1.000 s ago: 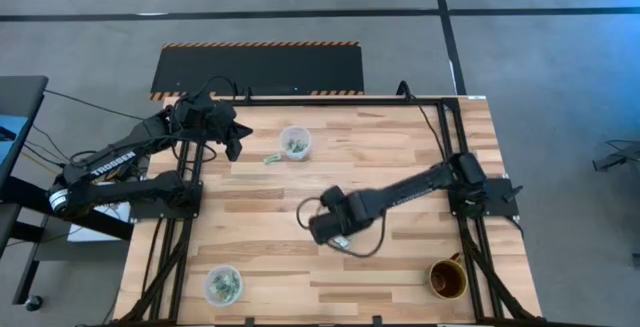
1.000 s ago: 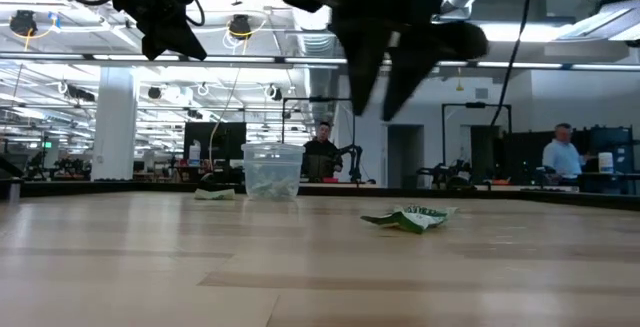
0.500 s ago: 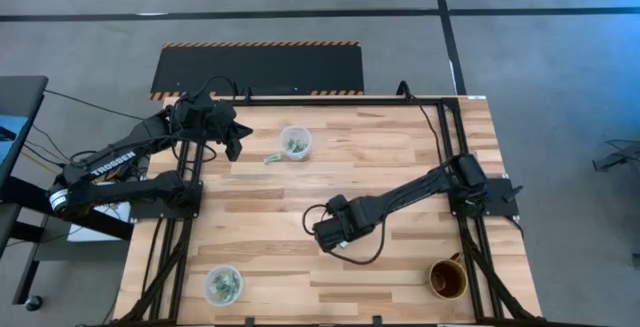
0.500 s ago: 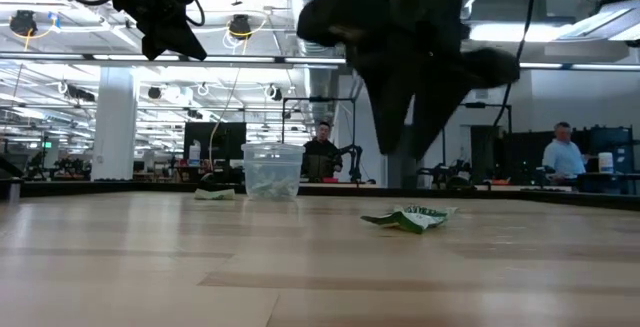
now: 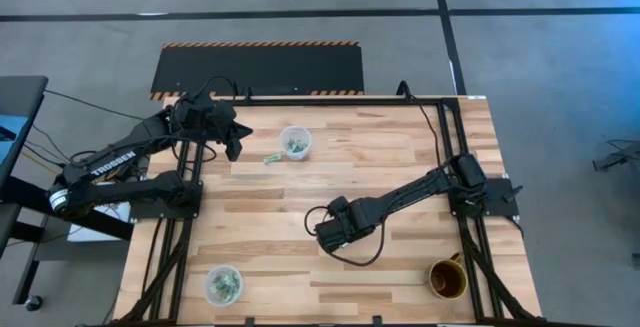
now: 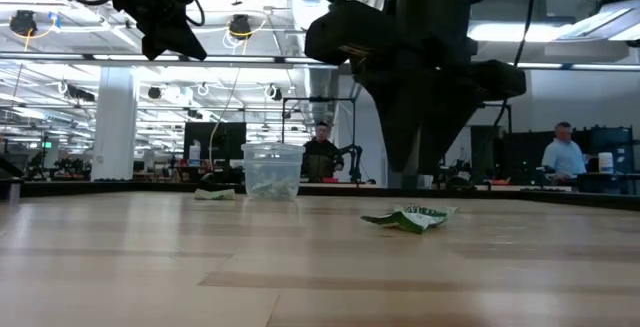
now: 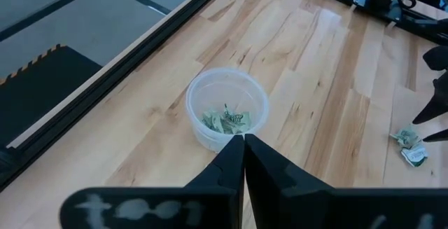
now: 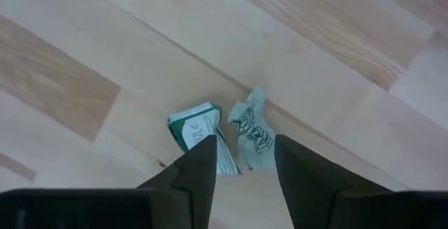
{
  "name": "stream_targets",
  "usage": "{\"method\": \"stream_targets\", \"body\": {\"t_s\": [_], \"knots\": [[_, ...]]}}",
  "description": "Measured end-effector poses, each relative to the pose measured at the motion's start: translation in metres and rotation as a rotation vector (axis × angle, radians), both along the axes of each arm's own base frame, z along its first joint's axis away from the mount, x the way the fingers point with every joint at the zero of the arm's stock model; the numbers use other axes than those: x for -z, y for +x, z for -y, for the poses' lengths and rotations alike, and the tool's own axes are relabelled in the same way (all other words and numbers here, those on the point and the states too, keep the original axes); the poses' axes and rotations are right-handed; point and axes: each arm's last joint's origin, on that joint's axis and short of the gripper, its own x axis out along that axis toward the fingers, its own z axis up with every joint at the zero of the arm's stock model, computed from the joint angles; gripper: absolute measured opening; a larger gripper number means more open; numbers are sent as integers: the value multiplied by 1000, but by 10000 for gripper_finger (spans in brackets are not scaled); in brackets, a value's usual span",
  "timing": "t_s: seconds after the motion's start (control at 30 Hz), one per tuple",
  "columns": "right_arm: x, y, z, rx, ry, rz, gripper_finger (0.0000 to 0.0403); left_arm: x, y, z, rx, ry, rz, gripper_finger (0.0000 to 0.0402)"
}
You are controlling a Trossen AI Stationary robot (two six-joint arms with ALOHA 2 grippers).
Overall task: Pick and place Stevia / Truvia into bins
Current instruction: Put the stevia packet into the top transparent container
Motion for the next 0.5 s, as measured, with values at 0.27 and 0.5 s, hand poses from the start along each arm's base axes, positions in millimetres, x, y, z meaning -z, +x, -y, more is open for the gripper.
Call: {"method": "stream_targets", "body": {"t_s": [0.27,0.5], "knots": [[4,1,0,-20,4,16,136,0,0,0,0,0,0,0],[30,-8,2,1,32,4,136,0,0,0,0,0,0,0]]}}
